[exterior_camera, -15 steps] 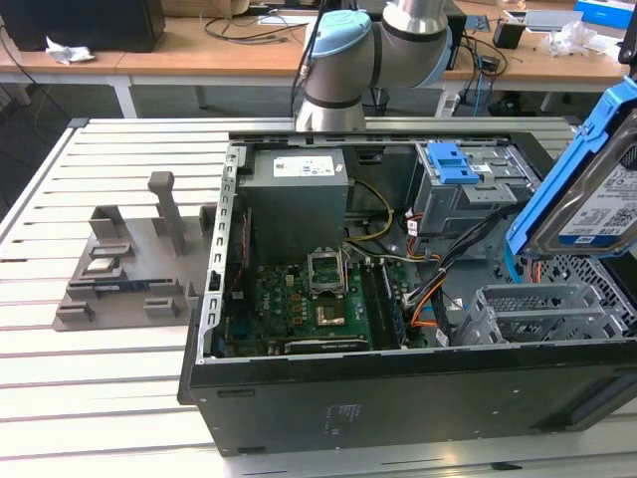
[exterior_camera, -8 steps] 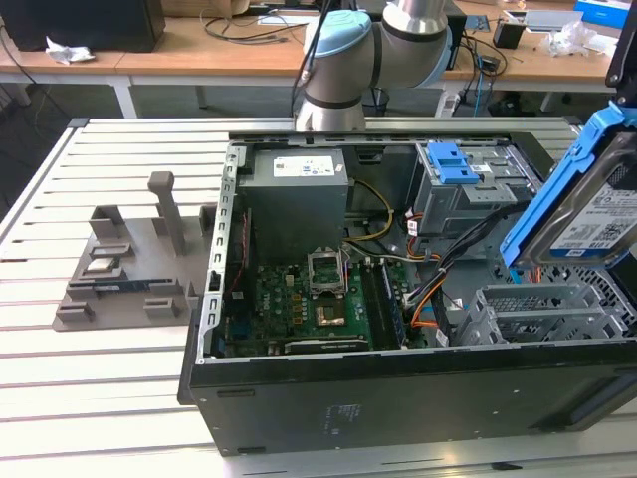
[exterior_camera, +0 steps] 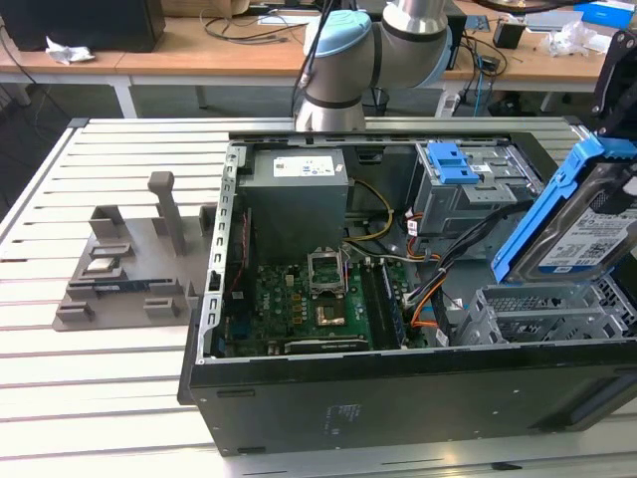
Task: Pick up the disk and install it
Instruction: 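Pick up the disk, then insert the disk into the insertion slot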
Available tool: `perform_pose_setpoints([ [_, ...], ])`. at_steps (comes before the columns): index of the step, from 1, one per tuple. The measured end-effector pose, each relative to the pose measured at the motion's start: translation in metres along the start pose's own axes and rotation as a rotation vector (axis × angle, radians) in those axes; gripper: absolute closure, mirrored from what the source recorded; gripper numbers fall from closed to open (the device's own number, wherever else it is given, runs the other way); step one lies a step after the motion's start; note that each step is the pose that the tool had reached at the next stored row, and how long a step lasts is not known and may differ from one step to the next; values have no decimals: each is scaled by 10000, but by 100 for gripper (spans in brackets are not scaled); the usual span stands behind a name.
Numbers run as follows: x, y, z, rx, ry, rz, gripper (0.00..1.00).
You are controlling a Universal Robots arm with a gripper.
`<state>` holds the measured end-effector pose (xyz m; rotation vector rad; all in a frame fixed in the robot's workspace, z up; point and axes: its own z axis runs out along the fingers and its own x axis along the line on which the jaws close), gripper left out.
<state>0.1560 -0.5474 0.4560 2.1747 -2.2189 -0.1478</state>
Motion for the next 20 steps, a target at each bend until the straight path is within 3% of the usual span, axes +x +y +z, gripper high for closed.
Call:
perform_pose_setpoints([
  [3,42,-7,49,0,2,-2,64],
  [7,123,-4,55,0,3,2,64],
  [20,157,26,75,0,5,0,64],
])
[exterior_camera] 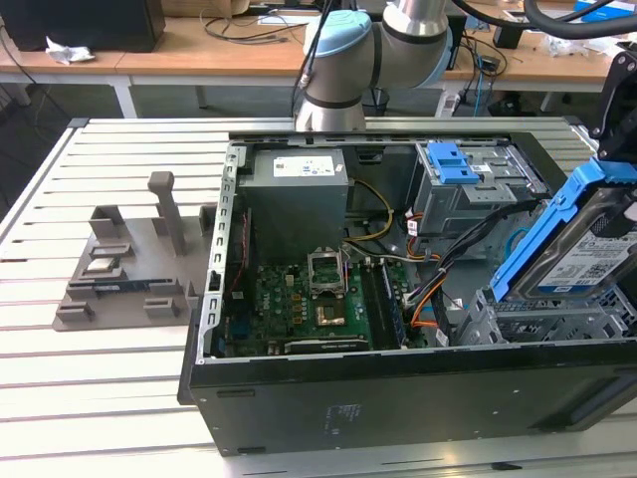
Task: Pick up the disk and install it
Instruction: 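Insert the disk into the insertion slot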
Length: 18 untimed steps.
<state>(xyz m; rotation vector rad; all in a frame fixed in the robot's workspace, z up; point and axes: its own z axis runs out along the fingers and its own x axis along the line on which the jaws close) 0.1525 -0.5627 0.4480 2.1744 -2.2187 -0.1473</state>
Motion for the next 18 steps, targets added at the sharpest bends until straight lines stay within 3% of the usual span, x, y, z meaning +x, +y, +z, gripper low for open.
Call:
perform_pose_setpoints([
  [4,0,0,1,0,4,1,64],
  [10,-20,-2,32,1,72,4,64],
  [16,-43,-8,118,-4,111,10,64],
  [18,-41,-12,144,-1,94,3,64],
])
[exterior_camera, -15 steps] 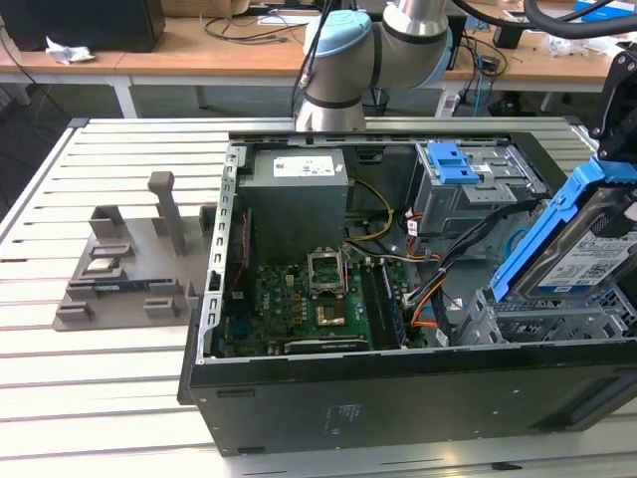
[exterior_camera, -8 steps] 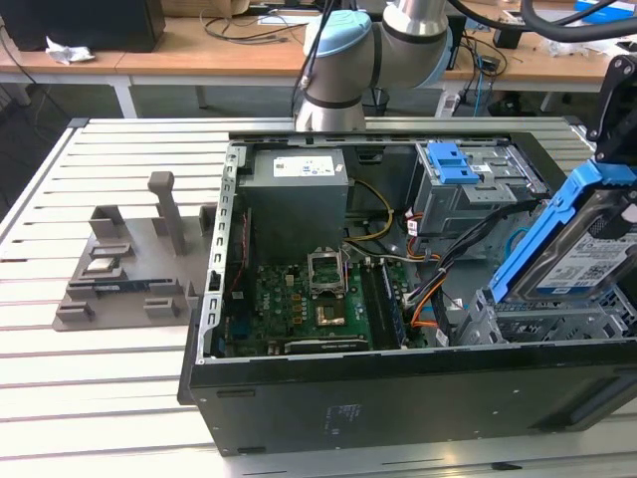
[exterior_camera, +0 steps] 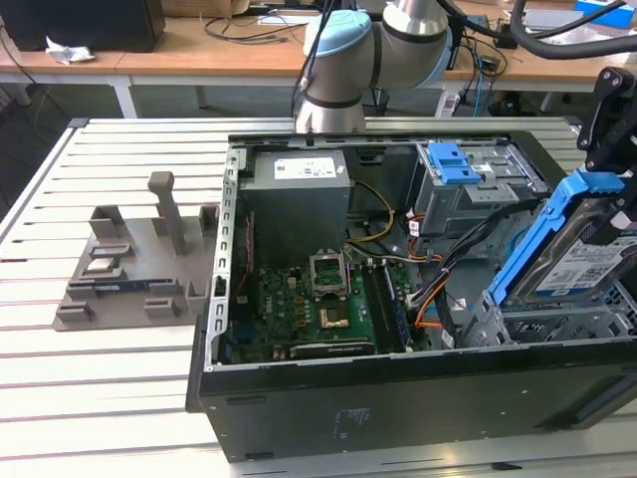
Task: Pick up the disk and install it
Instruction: 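Insert the disk into the insertion slot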
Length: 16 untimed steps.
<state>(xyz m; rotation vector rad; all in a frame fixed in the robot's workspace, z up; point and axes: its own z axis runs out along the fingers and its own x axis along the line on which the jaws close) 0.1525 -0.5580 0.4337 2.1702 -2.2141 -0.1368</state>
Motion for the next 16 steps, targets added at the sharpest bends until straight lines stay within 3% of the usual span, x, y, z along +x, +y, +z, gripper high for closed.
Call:
perform_pose_setpoints([
  [4,0,31,0,1,16,2,64],
  [16,8,11,225,-7,16,4,64],
])
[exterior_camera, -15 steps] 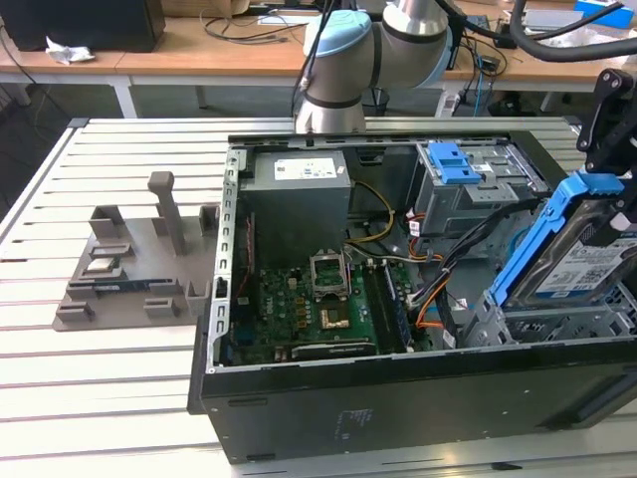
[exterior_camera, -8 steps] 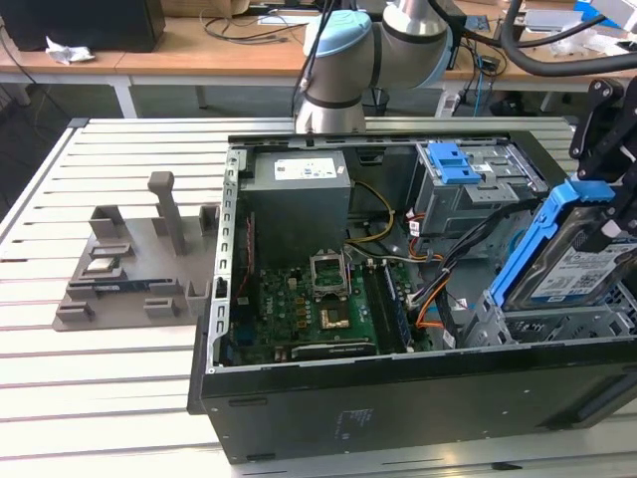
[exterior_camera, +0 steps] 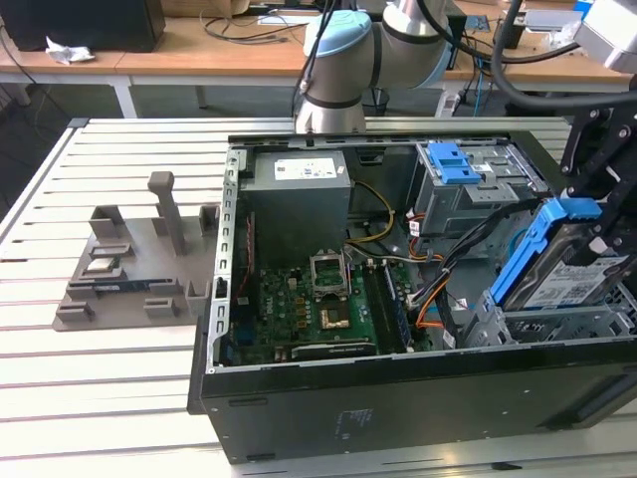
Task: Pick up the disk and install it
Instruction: 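Insert the disk into the insertion slot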
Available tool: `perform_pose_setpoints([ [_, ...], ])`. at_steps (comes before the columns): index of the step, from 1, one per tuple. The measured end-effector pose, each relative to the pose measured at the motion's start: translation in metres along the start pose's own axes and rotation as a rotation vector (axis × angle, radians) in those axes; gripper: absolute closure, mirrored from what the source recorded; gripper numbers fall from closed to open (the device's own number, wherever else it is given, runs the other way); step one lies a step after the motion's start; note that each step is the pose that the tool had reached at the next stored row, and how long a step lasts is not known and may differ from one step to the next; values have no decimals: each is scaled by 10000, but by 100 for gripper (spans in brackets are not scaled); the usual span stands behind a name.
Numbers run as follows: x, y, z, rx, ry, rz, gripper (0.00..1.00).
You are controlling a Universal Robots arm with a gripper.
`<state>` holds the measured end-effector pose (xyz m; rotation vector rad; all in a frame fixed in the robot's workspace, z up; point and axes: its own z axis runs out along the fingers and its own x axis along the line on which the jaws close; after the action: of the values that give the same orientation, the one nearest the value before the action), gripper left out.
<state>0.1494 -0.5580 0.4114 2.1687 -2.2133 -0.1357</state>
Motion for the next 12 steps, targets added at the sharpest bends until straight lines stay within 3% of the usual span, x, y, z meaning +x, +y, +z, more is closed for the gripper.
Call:
perform_pose_setpoints([
  [10,1,-3,30,1,1,0,62],
  [11,1,-2,31,0,-1,0,56],
  [12,1,-3,32,0,-1,0,56],
])
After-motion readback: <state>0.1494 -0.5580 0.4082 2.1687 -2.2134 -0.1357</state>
